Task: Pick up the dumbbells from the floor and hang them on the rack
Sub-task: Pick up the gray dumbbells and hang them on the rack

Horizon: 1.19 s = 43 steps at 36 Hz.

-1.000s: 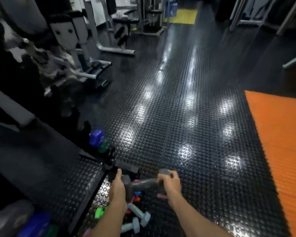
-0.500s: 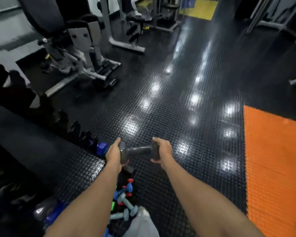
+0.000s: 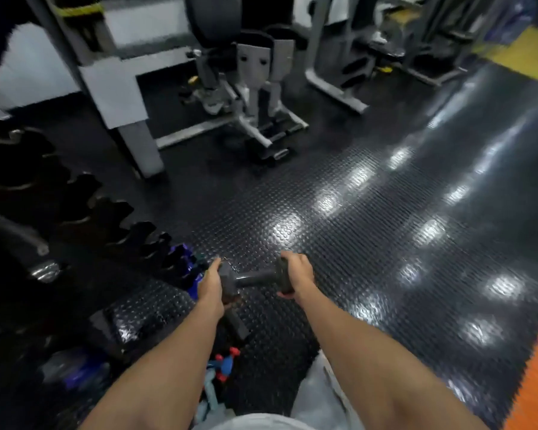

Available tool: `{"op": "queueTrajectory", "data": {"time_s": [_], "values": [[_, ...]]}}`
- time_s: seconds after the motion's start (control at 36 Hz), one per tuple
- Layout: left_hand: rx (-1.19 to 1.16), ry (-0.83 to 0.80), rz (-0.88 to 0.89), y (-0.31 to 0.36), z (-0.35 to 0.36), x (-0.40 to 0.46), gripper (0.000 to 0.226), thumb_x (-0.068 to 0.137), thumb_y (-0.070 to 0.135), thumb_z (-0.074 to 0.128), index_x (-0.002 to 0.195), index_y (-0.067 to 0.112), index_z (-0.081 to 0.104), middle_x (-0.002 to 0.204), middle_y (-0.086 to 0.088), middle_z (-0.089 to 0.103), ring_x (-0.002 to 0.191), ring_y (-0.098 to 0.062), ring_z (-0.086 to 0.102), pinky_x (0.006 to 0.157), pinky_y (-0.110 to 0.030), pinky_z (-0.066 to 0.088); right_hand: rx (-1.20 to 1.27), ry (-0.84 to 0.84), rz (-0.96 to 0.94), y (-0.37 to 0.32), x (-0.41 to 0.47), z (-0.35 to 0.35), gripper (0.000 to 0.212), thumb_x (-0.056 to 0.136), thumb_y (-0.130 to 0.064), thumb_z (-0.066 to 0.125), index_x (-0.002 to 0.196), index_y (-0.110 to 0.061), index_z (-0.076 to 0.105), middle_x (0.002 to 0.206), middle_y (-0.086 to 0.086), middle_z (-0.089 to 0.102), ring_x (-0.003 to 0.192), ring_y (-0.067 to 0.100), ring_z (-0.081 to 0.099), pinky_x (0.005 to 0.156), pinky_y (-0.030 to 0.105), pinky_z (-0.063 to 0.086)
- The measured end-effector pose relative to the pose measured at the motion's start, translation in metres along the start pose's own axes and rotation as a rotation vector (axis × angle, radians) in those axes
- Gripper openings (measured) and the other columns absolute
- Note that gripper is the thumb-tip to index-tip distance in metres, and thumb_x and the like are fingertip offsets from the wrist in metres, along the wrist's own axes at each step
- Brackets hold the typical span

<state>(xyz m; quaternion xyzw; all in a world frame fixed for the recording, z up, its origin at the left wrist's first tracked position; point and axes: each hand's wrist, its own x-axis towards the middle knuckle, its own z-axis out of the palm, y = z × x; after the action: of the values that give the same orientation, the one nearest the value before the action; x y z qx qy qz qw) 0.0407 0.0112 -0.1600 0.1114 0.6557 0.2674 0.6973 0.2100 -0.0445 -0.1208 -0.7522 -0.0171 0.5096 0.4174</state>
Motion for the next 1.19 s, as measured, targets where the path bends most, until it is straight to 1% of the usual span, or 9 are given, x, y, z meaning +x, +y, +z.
{"op": "queueTrajectory", "data": {"time_s": [0.42,0.5,0.58,0.64,0.75,0.86,1.0,1.11,1.19], "values": [[-0.619,0.313,0.126,0.015,0.041,0.004,0.067,0.089,0.062,0.056,0.134,0.012,0.058,0.101,-0.013,0.061,0.084,-0.033,0.06,0.062,-0.038,0.05,-0.602,-0.513,-0.171,-0.132,0.068,0.075,0.037,0.085,-0.035,0.059,0.116,-0.015,0.052,0.124,0.016,0.056,0.11,0.036,0.058,0.097,0.057,0.05],[-0.739,0.356,0.178,0.022,0.038,0.011,0.073,0.095,0.06,0.046,0.148,0.01,0.042,0.083,-0.02,0.056,0.067,-0.037,0.054,0.07,-0.044,0.051,-0.684,-0.628,-0.144,-0.147,0.065,0.099,0.039,0.083,-0.031,0.06,0.117,-0.014,0.053,0.121,0.015,0.054,0.107,0.036,0.059,0.086,0.054,0.055],[-0.845,0.378,0.174,0.025,0.037,0.012,0.075,0.094,0.061,0.048,0.148,0.01,0.042,0.131,-0.029,0.054,0.097,-0.046,0.057,0.08,-0.054,0.053,-0.764,-0.673,-0.176,-0.152,0.063,0.121,0.038,0.085,-0.031,0.061,0.118,-0.013,0.056,0.121,0.015,0.055,0.094,0.032,0.061,0.065,0.046,0.058],[-0.908,0.453,0.159,0.023,0.036,0.015,0.063,0.089,0.061,0.055,0.133,0.016,0.055,0.122,-0.016,0.058,0.09,-0.034,0.059,0.068,-0.045,0.054,-0.815,-0.683,-0.212,-0.151,0.066,0.135,0.036,0.085,-0.033,0.062,0.114,-0.014,0.058,0.12,0.015,0.056,0.096,0.032,0.061,0.064,0.045,0.058],[-1.042,0.477,0.201,0.027,0.033,0.032,0.042,0.09,0.053,0.06,0.112,0.018,0.06,0.095,-0.006,0.061,0.082,-0.025,0.06,0.081,-0.042,0.056,-0.878,-0.715,-0.272,-0.145,0.074,0.163,0.027,0.083,-0.035,0.062,0.101,-0.017,0.06,0.119,0.014,0.06,0.103,0.036,0.062,0.073,0.051,0.06],[-1.177,0.498,0.284,0.031,0.035,0.054,0.056,0.097,0.044,0.054,0.138,0.006,0.054,0.115,-0.012,0.058,0.104,-0.025,0.055,0.1,-0.038,0.047,-0.94,-0.716,-0.219,-0.142,0.084,0.188,0.015,0.078,-0.034,0.065,0.083,-0.02,0.066,0.117,0.014,0.064,0.103,0.034,0.064,0.076,0.049,0.059],[-1.215,0.643,0.198,0.031,0.046,0.084,0.06,0.094,0.054,0.054,0.136,0.012,0.053,0.114,-0.01,0.057,0.095,-0.023,0.055,0.082,-0.035,0.044,-1.08,-0.774,-0.195,-0.144,0.111,0.229,0.012,0.077,-0.03,0.066,0.075,-0.019,0.063,0.113,0.012,0.065,0.1,0.032,0.064,0.077,0.046,0.059],[-1.327,0.729,0.184,0.041,0.055,0.126,0.055,0.096,0.053,0.05,0.133,0.012,0.053,0.092,-0.009,0.058,0.066,-0.022,0.052,0.06,-0.034,0.04,-1.251,-0.836,-0.283,-0.138,0.144,0.271,0.028,0.086,-0.034,0.059,0.101,-0.012,0.069,0.115,0.013,0.065,0.103,0.034,0.064,0.08,0.046,0.059],[-1.339,0.754,0.18,0.046,0.054,0.137,0.06,0.097,0.055,0.048,0.137,0.01,0.053,0.106,-0.011,0.057,0.081,-0.024,0.056,0.07,-0.034,0.042,-1.287,-0.875,-0.335,-0.136,0.156,0.284,0.036,0.091,-0.034,0.055,0.111,-0.011,0.071,0.114,0.014,0.065,0.102,0.035,0.064,0.085,0.047,0.059]]}}
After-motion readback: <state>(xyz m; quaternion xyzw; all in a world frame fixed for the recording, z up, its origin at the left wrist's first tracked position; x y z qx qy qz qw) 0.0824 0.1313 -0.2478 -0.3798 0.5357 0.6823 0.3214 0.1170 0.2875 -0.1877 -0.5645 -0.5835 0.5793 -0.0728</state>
